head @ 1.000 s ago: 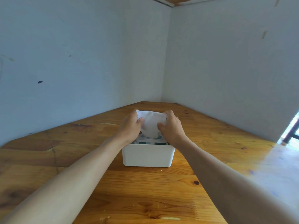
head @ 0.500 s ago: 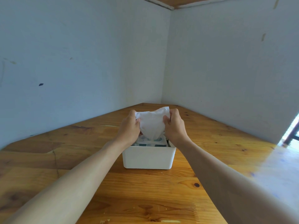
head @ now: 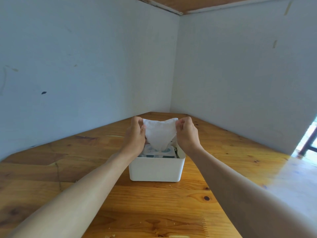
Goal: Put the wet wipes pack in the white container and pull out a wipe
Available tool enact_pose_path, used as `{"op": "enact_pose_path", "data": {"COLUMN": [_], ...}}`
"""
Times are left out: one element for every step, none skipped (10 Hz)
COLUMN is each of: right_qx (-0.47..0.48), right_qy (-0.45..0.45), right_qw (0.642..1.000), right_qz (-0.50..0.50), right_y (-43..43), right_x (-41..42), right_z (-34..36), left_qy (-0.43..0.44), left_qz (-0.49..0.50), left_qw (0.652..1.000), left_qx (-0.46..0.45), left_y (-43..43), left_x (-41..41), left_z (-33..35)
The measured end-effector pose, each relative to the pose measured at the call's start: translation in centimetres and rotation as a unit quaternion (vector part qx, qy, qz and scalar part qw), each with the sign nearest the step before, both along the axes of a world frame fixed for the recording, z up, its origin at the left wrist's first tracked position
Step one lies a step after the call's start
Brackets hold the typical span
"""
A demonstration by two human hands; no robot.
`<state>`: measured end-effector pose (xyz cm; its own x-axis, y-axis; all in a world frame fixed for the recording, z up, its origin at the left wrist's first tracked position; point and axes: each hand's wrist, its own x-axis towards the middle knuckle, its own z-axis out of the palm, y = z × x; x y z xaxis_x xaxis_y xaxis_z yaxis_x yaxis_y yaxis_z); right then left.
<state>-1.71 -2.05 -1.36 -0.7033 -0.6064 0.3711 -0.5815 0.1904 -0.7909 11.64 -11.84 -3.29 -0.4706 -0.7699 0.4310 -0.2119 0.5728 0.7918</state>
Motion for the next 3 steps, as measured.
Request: {"op": "enact_pose_path", "data": {"right_qx": [0.004,0.015,0.027], "right_qy": [-0.010,0.017,0.023], "right_qw": [1.000,0.999,0.998], "right_qz": [-0.007,-0.040,-0.058], "right_y": [0.3,0.6,1.3], "right_x": [-0.1,-0.5,-0.6], "right_z": [0.2,0.4,0.8], "left_qy": [0.028,0.049,0.056], "left_qz": [0.036,0.060,0.059], "left_qw": [0.999,0.997,0.996], "left_qx": [-0.001,-0.016,-0.035], "left_y": [-0.2,-0.2,0.4], "left_x": [0.0,-0.1,0.0], "left_z": [0.2,0.5,1.2]}}
